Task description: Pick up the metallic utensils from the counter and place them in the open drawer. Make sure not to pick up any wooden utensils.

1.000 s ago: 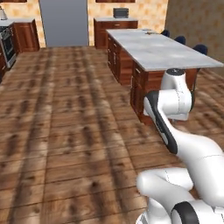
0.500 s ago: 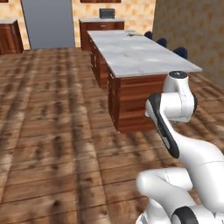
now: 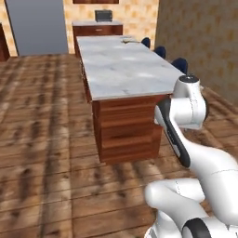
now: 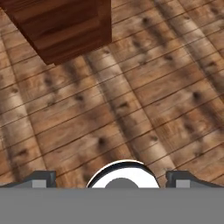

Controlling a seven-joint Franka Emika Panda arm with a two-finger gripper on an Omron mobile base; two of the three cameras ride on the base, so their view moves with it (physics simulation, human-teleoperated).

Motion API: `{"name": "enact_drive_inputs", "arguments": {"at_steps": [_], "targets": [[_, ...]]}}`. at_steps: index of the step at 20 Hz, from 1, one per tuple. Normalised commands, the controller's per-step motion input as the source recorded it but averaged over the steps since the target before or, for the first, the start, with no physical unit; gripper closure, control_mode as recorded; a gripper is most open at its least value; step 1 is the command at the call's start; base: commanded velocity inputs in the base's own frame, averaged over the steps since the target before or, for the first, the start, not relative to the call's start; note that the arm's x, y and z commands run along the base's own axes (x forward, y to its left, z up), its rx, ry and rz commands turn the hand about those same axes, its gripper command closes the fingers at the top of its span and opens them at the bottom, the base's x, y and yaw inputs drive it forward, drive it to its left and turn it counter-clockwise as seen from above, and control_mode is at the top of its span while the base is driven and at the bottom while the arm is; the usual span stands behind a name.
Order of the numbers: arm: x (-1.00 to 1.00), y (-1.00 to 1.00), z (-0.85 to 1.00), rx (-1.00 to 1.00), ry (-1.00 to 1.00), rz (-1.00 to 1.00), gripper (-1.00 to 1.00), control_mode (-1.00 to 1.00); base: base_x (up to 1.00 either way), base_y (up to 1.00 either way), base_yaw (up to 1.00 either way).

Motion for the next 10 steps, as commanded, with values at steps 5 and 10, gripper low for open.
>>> {"name": "enact_drive_inputs", "arguments": {"at_steps": [5, 10], "targets": [[0.00, 0.00, 0.00, 0.00, 0.00, 0.00, -1.00, 1.00, 1.00, -1.00, -0.01], [0.00, 0.00, 0.00, 0.00, 0.00, 0.00, -1.00, 1.00, 1.00, -1.00, -0.02]]}}
